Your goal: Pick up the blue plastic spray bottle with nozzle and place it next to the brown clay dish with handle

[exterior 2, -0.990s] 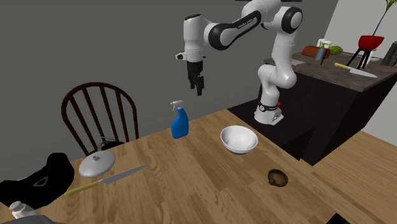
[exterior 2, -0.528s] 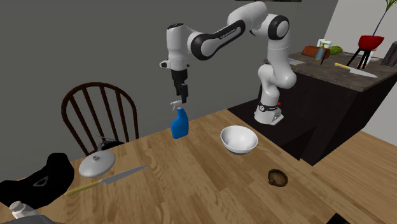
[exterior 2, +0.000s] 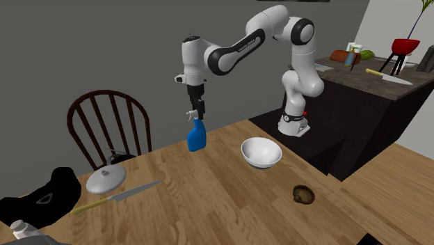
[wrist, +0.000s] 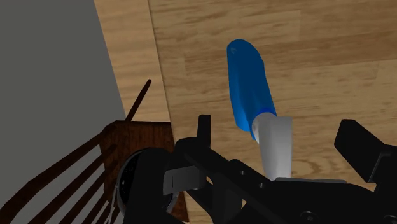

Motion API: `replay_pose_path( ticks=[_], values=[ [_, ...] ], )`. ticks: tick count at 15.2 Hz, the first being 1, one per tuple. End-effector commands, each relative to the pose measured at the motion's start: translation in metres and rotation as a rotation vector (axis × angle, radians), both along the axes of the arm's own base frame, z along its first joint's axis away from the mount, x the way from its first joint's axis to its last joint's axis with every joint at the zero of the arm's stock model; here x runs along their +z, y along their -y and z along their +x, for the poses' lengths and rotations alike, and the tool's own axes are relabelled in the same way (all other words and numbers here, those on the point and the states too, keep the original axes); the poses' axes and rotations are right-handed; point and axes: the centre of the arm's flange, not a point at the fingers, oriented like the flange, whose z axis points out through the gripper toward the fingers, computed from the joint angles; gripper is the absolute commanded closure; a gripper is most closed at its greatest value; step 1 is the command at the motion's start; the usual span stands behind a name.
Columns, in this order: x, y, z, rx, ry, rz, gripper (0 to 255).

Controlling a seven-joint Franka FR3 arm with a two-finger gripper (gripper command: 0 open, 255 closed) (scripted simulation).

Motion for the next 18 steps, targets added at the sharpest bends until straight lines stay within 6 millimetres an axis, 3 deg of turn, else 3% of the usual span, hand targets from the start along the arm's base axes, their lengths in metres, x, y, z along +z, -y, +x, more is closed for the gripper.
replay_pose_path(
  ticks=[1, 6, 7, 16, 18],
  values=[
    [-0.002, 0.0, 0.0, 0.0, 0.0, 0.0, 0],
    [-0.002, 0.0, 0.0, 0.0, 0.0, 0.0, 0],
    [-0.002, 0.0, 0.0, 0.0, 0.0, 0.0, 255],
    [-0.002, 0.0, 0.0, 0.0, 0.0, 0.0, 255],
    [0.008, 0.0, 0.0, 0.0, 0.0, 0.0, 255]
  ],
)
